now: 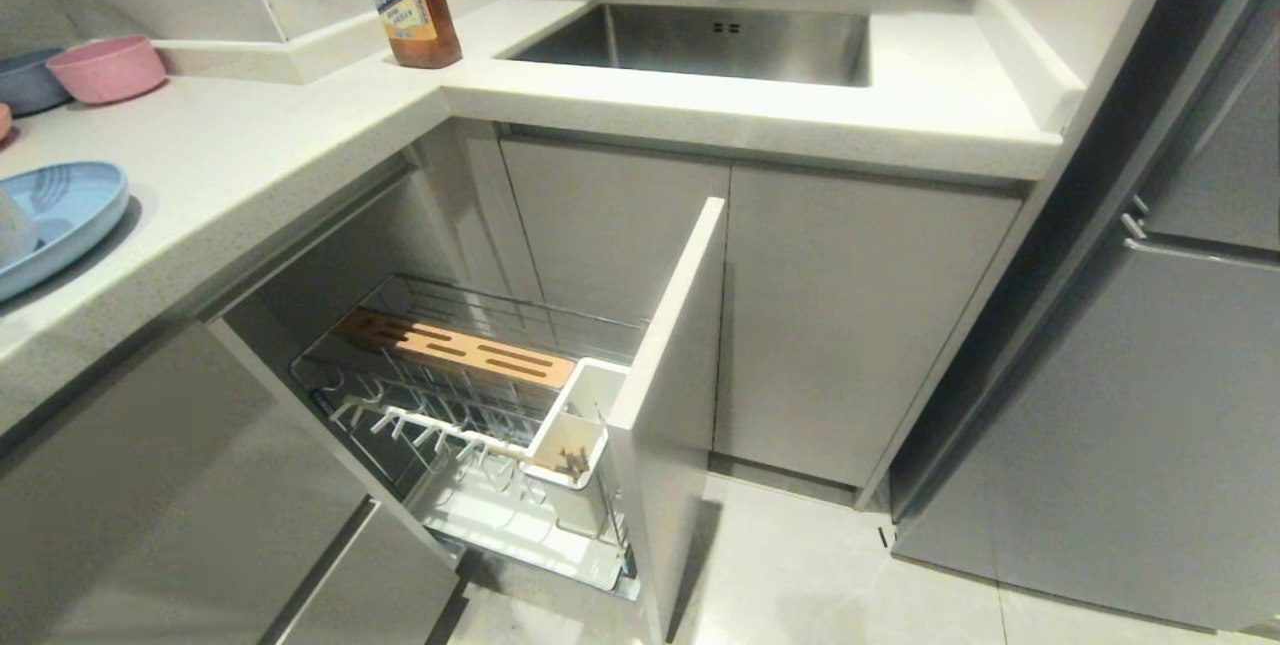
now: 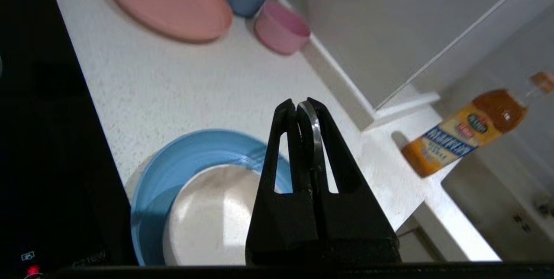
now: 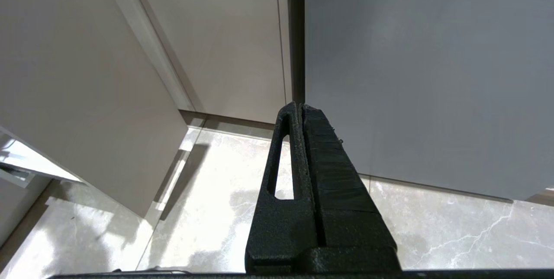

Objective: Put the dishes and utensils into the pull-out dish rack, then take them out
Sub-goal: Take the fork out of the cupboard

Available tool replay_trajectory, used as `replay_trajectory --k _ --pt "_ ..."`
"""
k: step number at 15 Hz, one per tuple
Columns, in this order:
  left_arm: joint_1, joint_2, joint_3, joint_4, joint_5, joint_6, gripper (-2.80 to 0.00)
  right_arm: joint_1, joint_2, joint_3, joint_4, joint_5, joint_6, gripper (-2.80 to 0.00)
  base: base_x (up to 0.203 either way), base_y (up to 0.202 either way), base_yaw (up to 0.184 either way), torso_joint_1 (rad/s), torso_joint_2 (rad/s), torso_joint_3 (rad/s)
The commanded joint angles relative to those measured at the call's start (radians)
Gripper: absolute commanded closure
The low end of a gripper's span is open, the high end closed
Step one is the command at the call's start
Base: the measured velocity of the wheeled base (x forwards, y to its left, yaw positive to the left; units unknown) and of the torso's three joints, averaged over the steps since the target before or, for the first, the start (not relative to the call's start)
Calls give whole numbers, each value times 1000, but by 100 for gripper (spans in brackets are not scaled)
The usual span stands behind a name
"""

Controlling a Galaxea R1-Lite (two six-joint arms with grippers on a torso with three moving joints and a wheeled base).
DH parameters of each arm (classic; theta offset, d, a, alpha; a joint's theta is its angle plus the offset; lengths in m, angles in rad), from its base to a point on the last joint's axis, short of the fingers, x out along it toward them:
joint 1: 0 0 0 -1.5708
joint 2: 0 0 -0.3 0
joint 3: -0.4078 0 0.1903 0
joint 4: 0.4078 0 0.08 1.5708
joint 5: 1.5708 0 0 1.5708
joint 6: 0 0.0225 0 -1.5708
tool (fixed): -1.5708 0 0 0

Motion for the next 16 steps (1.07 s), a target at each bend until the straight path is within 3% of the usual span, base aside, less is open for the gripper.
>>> replay_trajectory --k 1,7,12,16 --pt "29 53 -13 3 -36 -5 0 0 1 0 0 0 0 0 0 0 0 0 0 0" --pt "134 100 -35 4 -258 -28 0 0 1 0 0 0 0 0 0 0 0 0 0 0" --pt "173 166 -76 11 -359 -39 0 0 1 0 0 -1 0 0 0 0 0 0 0 0" --pt "224 229 -132 113 -530 -36 0 0 1 0 0 0 0 0 0 0 0 0 0 0"
